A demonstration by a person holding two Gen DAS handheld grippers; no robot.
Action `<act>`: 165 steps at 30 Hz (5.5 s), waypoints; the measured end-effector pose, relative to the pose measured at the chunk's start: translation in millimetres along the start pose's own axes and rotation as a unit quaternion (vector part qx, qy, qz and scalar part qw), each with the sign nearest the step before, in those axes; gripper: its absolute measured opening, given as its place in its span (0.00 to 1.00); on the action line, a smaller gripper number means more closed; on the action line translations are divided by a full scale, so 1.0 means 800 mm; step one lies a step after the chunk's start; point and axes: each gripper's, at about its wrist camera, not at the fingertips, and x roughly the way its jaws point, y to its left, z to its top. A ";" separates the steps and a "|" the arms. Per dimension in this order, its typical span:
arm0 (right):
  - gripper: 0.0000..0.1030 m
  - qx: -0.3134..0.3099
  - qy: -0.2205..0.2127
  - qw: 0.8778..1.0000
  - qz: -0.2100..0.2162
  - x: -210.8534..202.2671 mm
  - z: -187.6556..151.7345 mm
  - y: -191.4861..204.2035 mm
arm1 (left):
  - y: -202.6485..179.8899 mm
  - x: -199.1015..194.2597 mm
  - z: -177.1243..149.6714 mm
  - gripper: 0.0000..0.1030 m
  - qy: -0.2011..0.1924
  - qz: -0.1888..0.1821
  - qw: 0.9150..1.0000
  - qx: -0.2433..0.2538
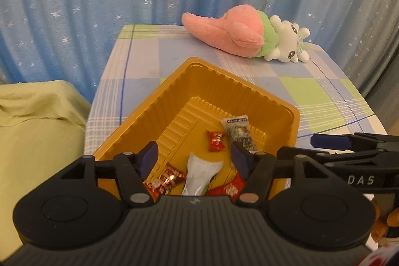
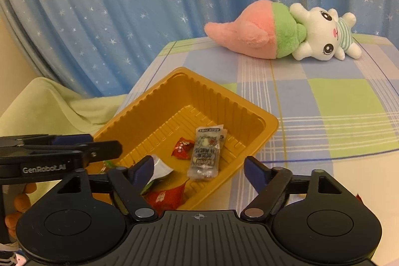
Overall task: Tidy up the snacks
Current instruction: 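Move both open tools back toward the remaining snacks, then grasp the brown caramel with the left tool while the right tool grasps the red candy bar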
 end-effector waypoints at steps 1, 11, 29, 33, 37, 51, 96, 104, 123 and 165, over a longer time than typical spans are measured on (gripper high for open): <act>0.80 0.001 -0.001 1.000 0.002 -0.004 -0.002 0.001 | 0.000 -0.007 -0.003 0.66 -0.001 0.001 1.000 -0.002; 0.83 -0.002 0.002 1.000 0.009 -0.051 -0.035 0.009 | -0.013 -0.061 -0.041 0.69 -0.006 0.008 1.000 -0.017; 0.83 0.003 0.017 1.000 0.002 -0.142 -0.116 -0.025 | -0.073 -0.117 -0.128 0.69 0.019 0.006 1.000 -0.023; 0.83 0.004 0.023 1.000 -0.001 -0.157 -0.133 -0.038 | -0.088 -0.121 -0.146 0.69 0.029 0.005 0.999 -0.025; 0.83 0.007 0.031 0.999 -0.009 -0.169 -0.150 -0.053 | -0.105 -0.121 -0.162 0.69 0.040 0.003 0.999 -0.026; 0.83 0.016 0.047 0.998 -0.038 -0.201 -0.190 -0.111 | -0.165 -0.116 -0.197 0.69 0.059 -0.006 0.998 -0.011; 0.69 -0.067 0.005 0.996 -0.053 -0.151 -0.155 -0.155 | -0.210 -0.036 -0.163 0.77 0.072 0.015 0.997 0.002; 0.50 -0.134 0.000 0.989 -0.054 -0.104 -0.128 -0.145 | -0.210 -0.014 -0.148 0.77 0.066 0.009 0.998 0.010; 0.25 -0.165 0.034 0.984 -0.059 -0.044 -0.118 -0.153 | -0.207 0.014 -0.130 0.77 0.061 0.013 0.998 0.021; 0.24 0.031 -0.010 0.993 -0.110 -0.130 -0.114 -0.264 | -0.278 0.179 -0.049 0.49 0.031 0.009 0.989 0.142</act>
